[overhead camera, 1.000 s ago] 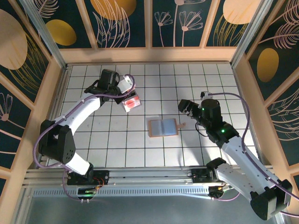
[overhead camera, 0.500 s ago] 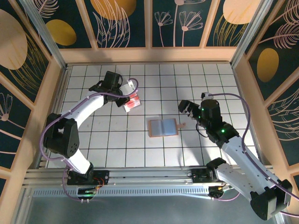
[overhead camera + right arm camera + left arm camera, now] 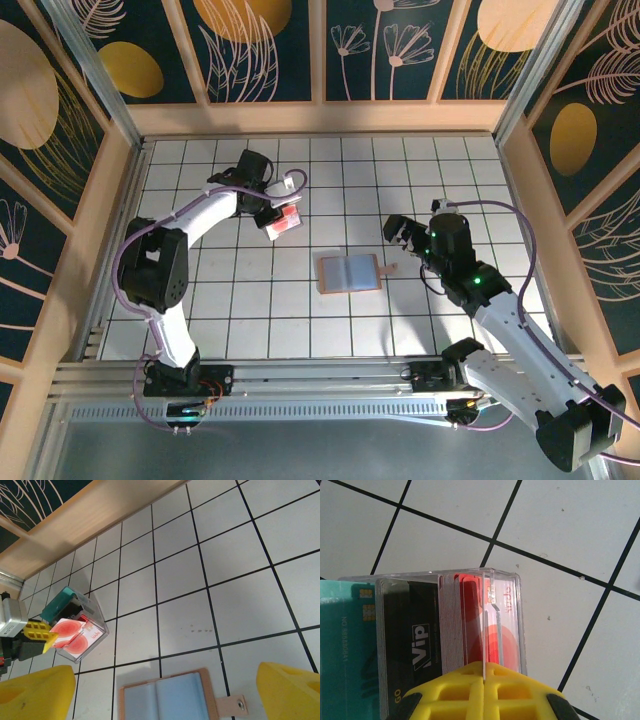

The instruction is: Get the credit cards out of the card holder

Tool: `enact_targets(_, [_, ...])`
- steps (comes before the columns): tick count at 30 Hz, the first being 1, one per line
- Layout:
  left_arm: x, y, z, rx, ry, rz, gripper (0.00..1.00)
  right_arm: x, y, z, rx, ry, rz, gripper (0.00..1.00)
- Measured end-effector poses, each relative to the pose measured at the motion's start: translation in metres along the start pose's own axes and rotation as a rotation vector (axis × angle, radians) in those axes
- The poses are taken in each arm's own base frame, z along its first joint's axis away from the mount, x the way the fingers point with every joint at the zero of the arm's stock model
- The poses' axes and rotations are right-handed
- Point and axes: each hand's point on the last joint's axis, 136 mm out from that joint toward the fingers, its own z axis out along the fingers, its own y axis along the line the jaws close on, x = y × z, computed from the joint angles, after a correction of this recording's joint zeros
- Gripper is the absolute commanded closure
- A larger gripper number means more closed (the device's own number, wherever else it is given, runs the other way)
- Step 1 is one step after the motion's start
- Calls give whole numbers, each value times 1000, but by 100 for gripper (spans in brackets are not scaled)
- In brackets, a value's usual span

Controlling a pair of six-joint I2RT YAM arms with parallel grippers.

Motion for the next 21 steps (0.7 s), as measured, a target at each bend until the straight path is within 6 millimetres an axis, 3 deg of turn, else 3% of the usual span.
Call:
enact_targets(11, [7, -3, 10, 29, 31, -10, 100, 0, 0, 0, -1, 1, 15, 7])
enact_targets(21, [-2, 4, 11, 48, 48, -26, 82, 1, 1, 0, -4, 3, 18, 6])
